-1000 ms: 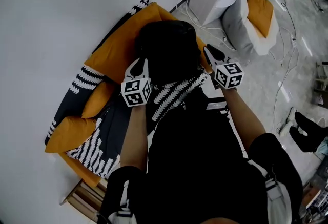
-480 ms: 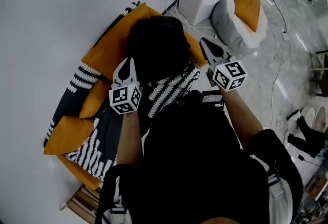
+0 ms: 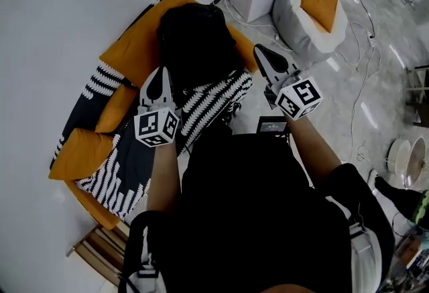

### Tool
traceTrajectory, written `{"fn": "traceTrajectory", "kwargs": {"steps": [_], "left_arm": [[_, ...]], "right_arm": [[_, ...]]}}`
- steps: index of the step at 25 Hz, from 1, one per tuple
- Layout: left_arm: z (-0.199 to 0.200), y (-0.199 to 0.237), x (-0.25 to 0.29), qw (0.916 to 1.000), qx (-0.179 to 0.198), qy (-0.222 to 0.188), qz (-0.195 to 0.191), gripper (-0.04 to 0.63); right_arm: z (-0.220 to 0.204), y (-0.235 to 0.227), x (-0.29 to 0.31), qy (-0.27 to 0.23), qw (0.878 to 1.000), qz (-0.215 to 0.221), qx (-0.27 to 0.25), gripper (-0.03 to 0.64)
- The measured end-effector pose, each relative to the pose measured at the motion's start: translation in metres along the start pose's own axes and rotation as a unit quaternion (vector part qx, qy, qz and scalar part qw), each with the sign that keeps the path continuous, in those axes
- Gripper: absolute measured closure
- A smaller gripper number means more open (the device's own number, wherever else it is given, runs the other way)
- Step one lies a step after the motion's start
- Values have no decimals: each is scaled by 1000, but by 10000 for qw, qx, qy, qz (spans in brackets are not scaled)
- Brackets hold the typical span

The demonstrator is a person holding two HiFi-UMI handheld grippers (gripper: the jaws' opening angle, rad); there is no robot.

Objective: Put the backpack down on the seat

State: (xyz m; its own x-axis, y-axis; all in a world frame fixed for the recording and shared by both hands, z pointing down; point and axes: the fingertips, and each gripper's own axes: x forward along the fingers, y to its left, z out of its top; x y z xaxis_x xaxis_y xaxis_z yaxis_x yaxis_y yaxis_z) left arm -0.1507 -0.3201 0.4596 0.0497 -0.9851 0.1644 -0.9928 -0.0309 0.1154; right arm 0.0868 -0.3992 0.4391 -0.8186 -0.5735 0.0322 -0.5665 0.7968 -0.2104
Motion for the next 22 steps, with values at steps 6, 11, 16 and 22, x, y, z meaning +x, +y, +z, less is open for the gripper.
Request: {"fn": "traceTrajectory", "kwargs": {"steps": [6, 11, 16, 22], "left_arm": [[-29, -64, -48, 9996, -74, 274, -74, 580], [-40, -116, -95, 9992, -217, 148, -304, 580], [-46, -162, -141, 9988, -384, 124, -279, 580], [-50, -196, -192, 9994, -224, 73, -252, 580]], "right_arm": [[-9, 13, -65, 54, 9999, 149, 40, 584], [-23, 22, -117, 150, 9997, 154, 107, 584], [-28, 51, -176, 81, 9990, 418, 120, 584], [-41, 75, -231, 200, 9992, 330, 96, 584]]}}
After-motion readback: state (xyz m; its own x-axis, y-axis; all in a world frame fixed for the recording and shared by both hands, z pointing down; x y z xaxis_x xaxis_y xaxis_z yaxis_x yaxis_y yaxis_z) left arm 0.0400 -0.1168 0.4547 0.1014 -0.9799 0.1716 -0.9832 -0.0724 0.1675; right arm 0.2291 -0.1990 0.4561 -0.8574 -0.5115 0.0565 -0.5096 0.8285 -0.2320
